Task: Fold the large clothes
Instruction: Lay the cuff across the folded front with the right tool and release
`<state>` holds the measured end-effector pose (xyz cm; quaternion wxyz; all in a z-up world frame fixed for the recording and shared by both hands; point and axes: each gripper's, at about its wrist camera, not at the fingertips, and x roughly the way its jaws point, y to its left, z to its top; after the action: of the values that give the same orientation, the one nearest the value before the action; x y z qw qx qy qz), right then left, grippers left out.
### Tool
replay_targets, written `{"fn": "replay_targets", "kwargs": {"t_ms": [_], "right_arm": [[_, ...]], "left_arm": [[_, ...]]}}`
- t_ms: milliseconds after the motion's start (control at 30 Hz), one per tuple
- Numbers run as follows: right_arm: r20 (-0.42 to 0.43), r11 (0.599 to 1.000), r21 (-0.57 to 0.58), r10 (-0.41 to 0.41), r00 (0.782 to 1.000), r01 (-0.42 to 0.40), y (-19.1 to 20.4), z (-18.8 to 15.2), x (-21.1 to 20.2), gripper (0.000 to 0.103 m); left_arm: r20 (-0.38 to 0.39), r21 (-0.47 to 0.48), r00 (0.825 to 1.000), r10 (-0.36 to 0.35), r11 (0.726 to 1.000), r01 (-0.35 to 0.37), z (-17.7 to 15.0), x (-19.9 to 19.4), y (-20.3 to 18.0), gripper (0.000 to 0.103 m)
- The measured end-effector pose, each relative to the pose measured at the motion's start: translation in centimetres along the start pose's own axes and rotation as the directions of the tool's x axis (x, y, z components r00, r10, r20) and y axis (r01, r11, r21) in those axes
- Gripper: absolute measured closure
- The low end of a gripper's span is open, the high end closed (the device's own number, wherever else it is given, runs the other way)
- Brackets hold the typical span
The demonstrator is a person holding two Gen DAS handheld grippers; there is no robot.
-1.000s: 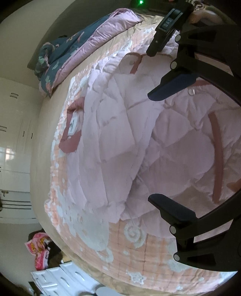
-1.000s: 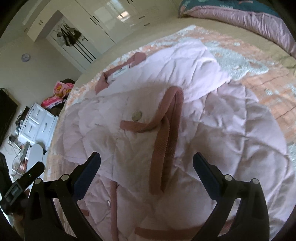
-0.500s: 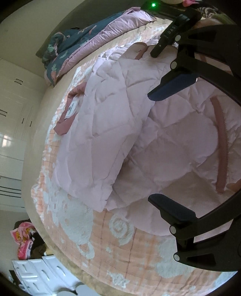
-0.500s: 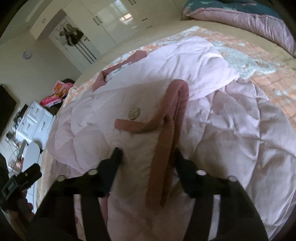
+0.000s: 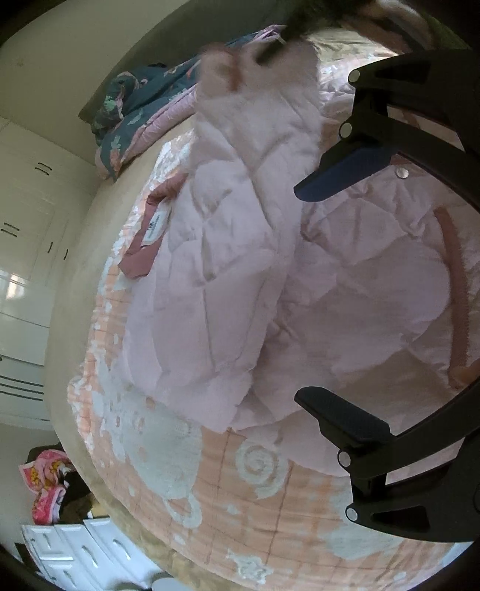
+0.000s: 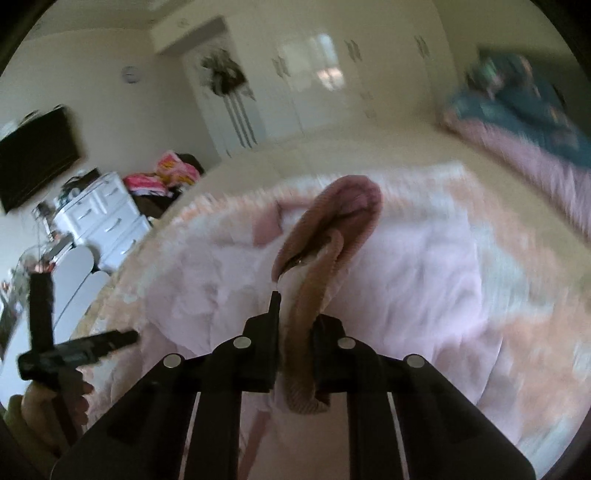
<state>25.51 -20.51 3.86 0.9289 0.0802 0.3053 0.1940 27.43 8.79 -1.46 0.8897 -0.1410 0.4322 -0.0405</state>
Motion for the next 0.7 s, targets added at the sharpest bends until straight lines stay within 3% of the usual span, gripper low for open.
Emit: {"fn": "replay_targets", "kwargs": {"t_ms": [133, 300, 700], "right_arm": [[0.054, 0.995, -0.095, 0.018, 0.998, -0.013, 0.7, 3.9, -0.3, 0.094], [0.069, 0.989, -0.149, -0.016, 0.998, 0.026, -0.5, 6.1, 0.9, 0.095], [-0.019, 0.992, -0.017, -0.128, 0.992, 0.128, -7.1, 3.8, 6.3, 0.095]], "left_arm": [[0.007, -0.002, 1.0, -0.006, 1.0, 0.006, 0.9, 0.2, -0.1, 0.009], [-0.001, 0.008, 1.0, -0.013, 1.0, 0.013, 2.2, 1.0, -0.4, 0.009], [-0.019, 0.021, 1.0, -0.01, 1.0, 0.01, 4.3, 2.7, -1.2, 0.009]]}}
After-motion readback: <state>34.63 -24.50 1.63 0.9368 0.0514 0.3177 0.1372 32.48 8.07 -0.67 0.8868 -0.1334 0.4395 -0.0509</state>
